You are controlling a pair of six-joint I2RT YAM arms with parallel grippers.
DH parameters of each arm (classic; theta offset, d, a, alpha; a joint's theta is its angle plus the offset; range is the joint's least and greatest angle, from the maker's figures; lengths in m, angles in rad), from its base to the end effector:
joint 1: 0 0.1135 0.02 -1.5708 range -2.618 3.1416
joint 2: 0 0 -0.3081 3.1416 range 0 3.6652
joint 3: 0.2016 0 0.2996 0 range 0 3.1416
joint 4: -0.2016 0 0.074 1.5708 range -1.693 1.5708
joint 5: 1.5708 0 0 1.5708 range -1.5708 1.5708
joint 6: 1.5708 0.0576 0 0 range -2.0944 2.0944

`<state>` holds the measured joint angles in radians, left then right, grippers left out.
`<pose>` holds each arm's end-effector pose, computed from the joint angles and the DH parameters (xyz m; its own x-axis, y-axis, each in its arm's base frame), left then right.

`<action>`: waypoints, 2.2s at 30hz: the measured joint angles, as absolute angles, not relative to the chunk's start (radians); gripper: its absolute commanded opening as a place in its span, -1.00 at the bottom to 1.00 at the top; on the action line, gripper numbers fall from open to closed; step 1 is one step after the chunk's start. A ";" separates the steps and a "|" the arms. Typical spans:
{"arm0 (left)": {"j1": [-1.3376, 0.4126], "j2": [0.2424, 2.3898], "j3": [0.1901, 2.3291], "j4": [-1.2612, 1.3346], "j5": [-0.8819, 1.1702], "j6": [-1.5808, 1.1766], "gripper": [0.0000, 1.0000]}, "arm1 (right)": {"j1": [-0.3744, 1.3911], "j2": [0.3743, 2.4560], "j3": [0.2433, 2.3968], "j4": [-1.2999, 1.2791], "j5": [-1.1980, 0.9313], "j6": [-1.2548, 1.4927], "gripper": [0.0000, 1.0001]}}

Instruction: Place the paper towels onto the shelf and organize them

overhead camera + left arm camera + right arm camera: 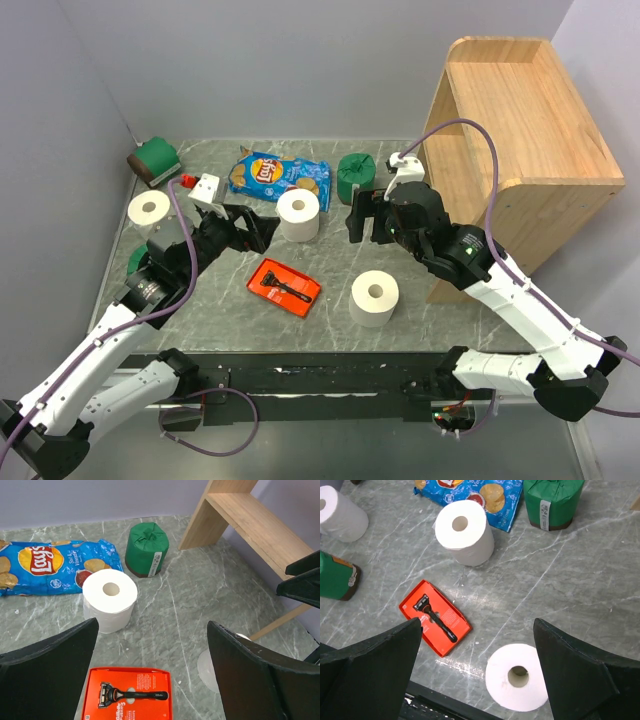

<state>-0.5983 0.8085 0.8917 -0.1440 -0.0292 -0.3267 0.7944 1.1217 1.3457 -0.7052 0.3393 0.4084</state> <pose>0.1878 -0.1260 0.4125 -0.2205 -0.2379 -0.9459 0.4943 0.8088 -0.3186 0.2049 0.1812 0.4554 -0.4827 0.0430 -0.8747 -0.2989 0.9307 0.2107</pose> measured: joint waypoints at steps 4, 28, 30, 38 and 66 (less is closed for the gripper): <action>-0.599 0.809 0.892 -0.144 -0.032 -0.327 0.93 | 0.794 1.113 1.340 -0.705 0.340 0.408 0.99; -0.600 0.760 0.885 -0.147 -0.178 -0.328 0.93 | 0.789 1.346 1.473 -0.626 0.559 0.082 0.92; -0.600 0.735 0.881 -0.145 -0.200 -0.327 0.93 | 0.775 1.448 1.559 -0.611 0.548 0.014 0.89; -0.601 0.719 0.880 -0.141 -0.237 -0.327 0.93 | 0.635 1.755 1.773 -0.612 0.433 -0.122 0.67; -0.601 0.743 0.880 -0.140 -0.207 -0.330 0.93 | 0.513 2.278 2.186 -0.627 0.319 -0.301 0.65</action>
<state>-0.6014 0.7433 0.8799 -0.1402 -0.2073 -0.3298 0.5129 2.2776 2.1860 -0.6273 0.3191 -0.3008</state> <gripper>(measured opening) 0.966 0.827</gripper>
